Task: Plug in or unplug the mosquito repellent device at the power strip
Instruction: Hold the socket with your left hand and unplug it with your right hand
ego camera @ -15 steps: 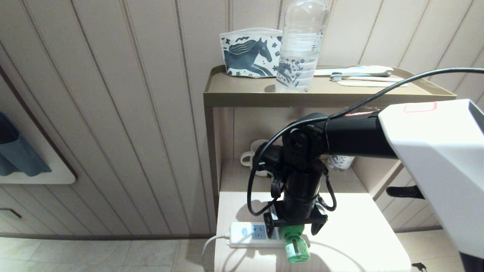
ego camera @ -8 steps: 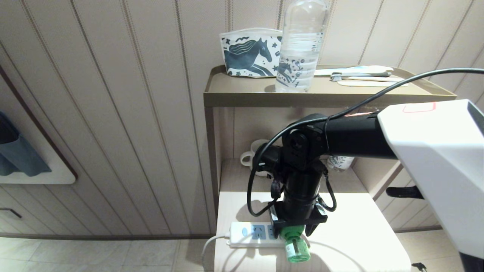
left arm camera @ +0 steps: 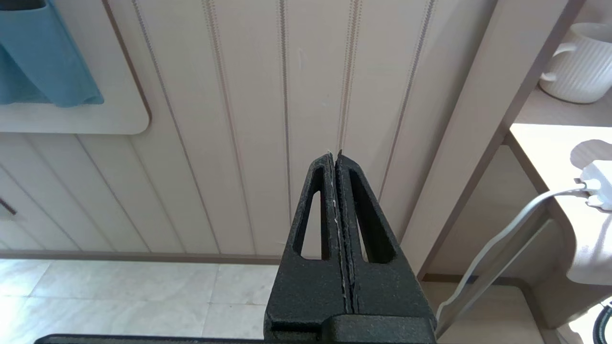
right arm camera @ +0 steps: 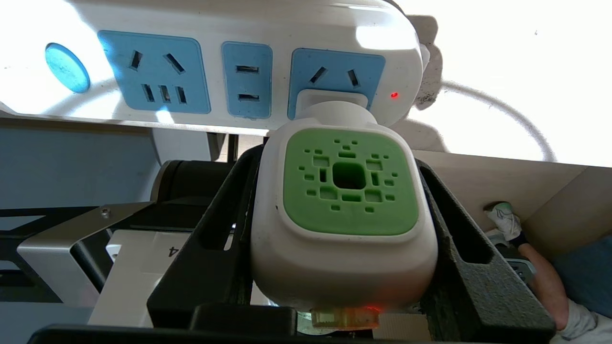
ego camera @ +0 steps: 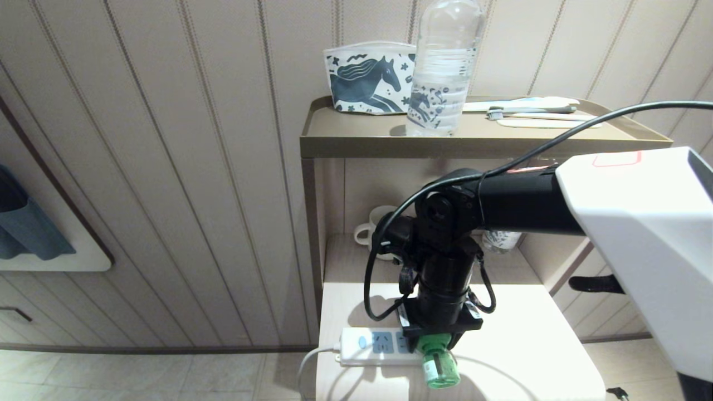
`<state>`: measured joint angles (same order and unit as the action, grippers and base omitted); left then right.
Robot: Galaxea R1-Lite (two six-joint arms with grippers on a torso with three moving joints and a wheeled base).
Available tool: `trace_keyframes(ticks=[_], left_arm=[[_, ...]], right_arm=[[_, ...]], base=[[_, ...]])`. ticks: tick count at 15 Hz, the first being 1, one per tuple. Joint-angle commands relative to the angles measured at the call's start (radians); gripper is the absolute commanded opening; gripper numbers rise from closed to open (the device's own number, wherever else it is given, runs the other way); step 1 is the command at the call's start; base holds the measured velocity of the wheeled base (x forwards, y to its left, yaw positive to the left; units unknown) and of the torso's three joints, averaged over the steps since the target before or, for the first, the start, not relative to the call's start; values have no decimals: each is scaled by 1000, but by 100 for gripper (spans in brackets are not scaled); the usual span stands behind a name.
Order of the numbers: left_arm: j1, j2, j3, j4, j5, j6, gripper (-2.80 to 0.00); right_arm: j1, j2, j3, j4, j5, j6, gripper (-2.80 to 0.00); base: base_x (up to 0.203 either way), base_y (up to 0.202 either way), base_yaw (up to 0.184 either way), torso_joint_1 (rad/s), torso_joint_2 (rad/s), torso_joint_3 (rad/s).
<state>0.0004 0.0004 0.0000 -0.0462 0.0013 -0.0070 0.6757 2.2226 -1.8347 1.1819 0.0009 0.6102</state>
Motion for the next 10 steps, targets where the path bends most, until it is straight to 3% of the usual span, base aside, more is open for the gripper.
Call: trace_keyframes(ticks=[1,4,6,8,10], left_arm=[[1,0,0,-2,0,0,-280],[1,2,-46,-2,7,8,-280],[0,54,-214,50,6,4,-280],[-3,191,-339,103,3,-10,-280],[-25,372,-418,122,-10,-65,-280]], right_arm=[[1,-1,0,8,-1,3,-280],[9,-2,0,7,-1,5,-280],[13,-4,-5,7,-2,5,-280],[13,-14,-8,8,-2,3,-280],[11,-24,-15,8,-7,4,-280]], base=[[0,0,0,0,0,0],[0,0,0,0,0,0],[0,0,0,0,0,0],[0,0,0,0,0,0],[0,0,0,0,0,0]])
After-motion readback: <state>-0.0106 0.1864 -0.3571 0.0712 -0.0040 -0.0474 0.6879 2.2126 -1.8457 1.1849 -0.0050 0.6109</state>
